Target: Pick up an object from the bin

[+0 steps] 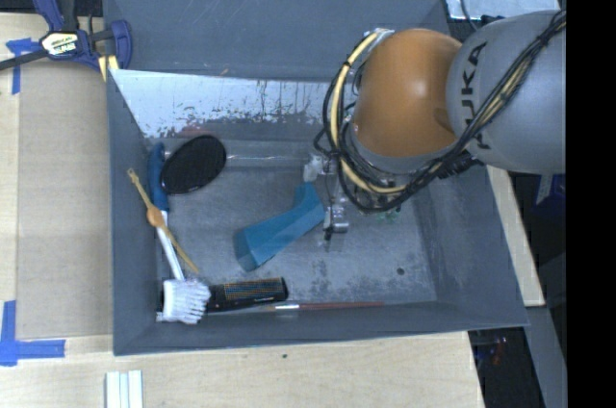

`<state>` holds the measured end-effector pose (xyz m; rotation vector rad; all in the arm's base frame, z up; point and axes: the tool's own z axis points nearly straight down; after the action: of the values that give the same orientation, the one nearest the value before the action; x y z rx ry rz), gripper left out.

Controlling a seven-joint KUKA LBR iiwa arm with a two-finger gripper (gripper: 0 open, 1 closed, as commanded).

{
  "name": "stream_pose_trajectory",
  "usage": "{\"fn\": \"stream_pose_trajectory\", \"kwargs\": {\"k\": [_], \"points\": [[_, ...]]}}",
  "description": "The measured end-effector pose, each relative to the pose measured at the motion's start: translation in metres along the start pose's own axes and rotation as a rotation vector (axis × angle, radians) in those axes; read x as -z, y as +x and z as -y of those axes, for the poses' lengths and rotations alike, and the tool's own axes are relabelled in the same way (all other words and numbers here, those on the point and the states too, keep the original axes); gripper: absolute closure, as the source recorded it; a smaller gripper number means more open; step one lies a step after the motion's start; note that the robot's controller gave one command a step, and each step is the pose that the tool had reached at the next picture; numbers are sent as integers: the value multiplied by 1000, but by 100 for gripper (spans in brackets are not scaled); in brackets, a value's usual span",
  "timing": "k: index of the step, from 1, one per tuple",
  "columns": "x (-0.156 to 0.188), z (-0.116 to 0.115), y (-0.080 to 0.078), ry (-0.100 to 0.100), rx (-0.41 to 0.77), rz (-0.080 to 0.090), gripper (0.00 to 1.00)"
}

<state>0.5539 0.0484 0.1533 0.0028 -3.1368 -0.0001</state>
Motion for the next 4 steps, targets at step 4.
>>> {"fn": "stream_pose_trajectory", "kwargs": {"k": [4], "points": [[-52, -35, -12, 0, 307, 14, 0]]}}
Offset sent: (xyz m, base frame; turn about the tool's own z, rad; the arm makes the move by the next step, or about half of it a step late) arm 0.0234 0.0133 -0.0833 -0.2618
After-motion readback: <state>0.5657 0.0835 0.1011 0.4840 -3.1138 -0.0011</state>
